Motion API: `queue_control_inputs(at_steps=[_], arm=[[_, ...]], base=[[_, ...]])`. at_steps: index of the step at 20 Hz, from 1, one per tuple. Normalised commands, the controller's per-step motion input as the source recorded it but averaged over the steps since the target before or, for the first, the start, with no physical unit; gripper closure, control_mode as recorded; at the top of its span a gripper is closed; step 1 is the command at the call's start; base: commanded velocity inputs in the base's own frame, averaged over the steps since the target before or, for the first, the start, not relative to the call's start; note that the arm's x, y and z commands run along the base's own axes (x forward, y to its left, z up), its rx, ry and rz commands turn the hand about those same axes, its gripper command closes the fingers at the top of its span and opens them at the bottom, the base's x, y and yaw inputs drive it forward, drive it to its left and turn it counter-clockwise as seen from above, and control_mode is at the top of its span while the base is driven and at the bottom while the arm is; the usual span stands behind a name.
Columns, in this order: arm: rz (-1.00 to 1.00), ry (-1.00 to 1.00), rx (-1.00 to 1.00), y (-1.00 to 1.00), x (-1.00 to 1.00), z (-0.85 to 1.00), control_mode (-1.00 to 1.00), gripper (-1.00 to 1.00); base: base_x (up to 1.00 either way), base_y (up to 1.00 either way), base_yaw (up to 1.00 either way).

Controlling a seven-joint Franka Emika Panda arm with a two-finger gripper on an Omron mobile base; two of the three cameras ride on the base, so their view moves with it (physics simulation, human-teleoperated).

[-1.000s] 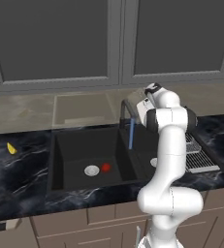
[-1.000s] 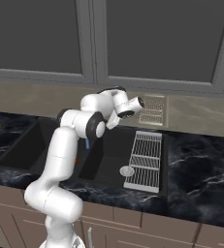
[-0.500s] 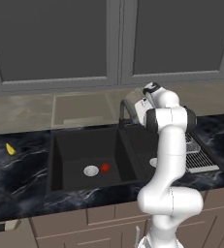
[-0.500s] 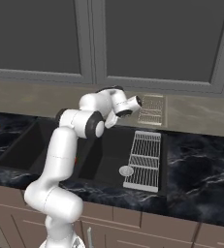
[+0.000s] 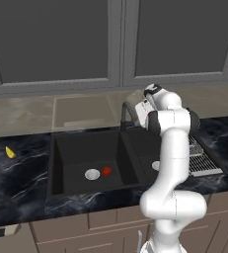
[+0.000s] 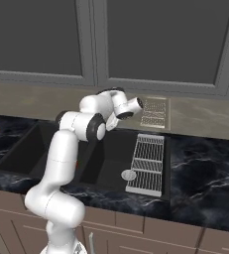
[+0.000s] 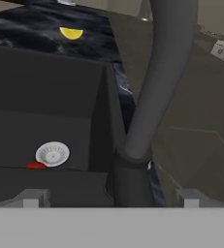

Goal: Turn on the sink faucet. Then move the bell pepper from the counter to the sink. Turn off the sink. Move the vegetable from the sink to the pot next to the stove. Finally move the pot to the rear left burner.

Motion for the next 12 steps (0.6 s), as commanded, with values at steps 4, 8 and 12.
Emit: queue_control_inputs(at_steps=[4,8,12], arm=[[0.01,-0.09,0.03,-0.28,0.00,-0.02,-1.00,-1.00],[0.01,-0.08,0.06,-0.38,0.00,-0.02,-1.00,-1.00],[0.00,-0.09,0.06,-0.40,0.00,0.00,-1.00,-1.00]], base=[[0.00,0.00,0.00],[0.00,0.00,0.00],[0.00,0.00,0.00]])
